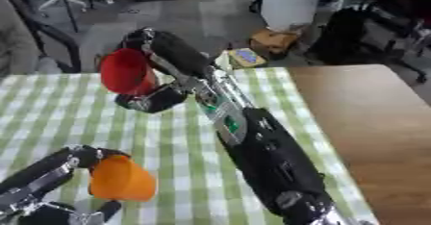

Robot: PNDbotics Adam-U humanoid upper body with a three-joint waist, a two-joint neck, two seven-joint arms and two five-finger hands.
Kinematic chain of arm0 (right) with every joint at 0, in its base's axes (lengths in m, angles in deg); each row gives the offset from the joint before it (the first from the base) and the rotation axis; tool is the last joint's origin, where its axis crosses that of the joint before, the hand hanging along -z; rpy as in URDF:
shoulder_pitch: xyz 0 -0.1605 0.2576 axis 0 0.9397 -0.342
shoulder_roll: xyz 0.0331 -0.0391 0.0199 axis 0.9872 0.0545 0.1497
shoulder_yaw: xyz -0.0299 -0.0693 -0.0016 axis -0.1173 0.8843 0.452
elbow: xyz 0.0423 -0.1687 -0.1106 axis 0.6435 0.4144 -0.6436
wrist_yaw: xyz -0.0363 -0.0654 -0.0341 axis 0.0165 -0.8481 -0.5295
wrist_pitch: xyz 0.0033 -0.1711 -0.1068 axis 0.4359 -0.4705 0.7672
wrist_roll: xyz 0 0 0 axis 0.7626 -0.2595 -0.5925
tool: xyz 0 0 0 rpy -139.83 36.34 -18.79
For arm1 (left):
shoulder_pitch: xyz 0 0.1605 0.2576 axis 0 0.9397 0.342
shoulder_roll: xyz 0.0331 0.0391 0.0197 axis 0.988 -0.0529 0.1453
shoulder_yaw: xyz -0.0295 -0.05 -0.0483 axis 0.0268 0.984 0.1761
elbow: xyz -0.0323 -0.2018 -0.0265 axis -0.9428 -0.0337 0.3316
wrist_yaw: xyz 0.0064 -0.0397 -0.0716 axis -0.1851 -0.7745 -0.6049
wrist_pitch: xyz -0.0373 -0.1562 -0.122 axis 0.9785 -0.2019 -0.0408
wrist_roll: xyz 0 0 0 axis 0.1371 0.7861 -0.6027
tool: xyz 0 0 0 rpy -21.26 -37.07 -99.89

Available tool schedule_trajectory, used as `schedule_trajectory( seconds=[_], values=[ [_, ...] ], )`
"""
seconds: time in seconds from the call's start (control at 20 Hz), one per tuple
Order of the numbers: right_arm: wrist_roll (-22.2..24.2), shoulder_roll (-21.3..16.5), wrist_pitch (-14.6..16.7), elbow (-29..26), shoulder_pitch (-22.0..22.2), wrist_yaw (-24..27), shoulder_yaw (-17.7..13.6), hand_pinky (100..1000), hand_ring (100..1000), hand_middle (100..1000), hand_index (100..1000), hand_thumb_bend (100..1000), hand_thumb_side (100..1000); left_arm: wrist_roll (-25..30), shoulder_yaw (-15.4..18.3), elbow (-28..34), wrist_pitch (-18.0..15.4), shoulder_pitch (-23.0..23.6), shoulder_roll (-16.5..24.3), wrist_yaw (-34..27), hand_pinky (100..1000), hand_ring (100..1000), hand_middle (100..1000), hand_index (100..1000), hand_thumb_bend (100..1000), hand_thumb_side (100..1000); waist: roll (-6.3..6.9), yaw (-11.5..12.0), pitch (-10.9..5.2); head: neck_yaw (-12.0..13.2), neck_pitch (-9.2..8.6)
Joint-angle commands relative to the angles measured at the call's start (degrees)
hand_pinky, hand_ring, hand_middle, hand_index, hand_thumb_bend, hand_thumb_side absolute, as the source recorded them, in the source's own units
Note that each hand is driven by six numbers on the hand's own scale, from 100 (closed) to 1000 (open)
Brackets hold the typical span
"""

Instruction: Pour the contents of one cup into another cup.

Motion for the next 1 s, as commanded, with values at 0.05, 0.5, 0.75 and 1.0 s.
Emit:
schedule_trajectory(
  seconds=[0.05, 0.5, 0.75, 1.0],
  values=[
    [-0.44, -0.15, 0.99, -1.93, -1.13, -2.18, 0.23, 387, 285, 390, 667, 100, 100, 1.1, 0.28, 0.39, 0.17, -1.24, 0.45, 0.36, 471, 370, 401, 837, 100, 284, 0.16, -0.05, -1.07, 0.15, -0.41],
    [-2.33, -0.8, 2.9, -3.41, -1.5, -8.32, 0.83, 400, 303, 408, 678, 100, 100, 2.05, 0.7, -0.6, 0.51, -1.2, 0.48, 1.09, 469, 368, 399, 836, 100, 280, 0.27, -0.26, -1.12, 0.06, -0.6],
    [-3.7, -1.33, 4.31, -4.35, -1.8, -12.17, 1.41, 410, 319, 425, 688, 100, 100, 1.95, 0.86, -1.09, 0.59, -0.91, 0.58, 0.96, 469, 368, 399, 837, 100, 279, 0.23, -0.31, -1.14, 0.1, -0.58],
    [-5.36, -1.72, 5.93, -5.76, -1.88, -17.03, 2.21, 420, 277, 443, 697, 100, 100, 1.81, 1.09, -1.44, 0.77, -0.69, 0.71, 0.75, 468, 366, 397, 838, 100, 279, 0.22, -0.31, -1.19, 0.1, -0.56]
  ],
)
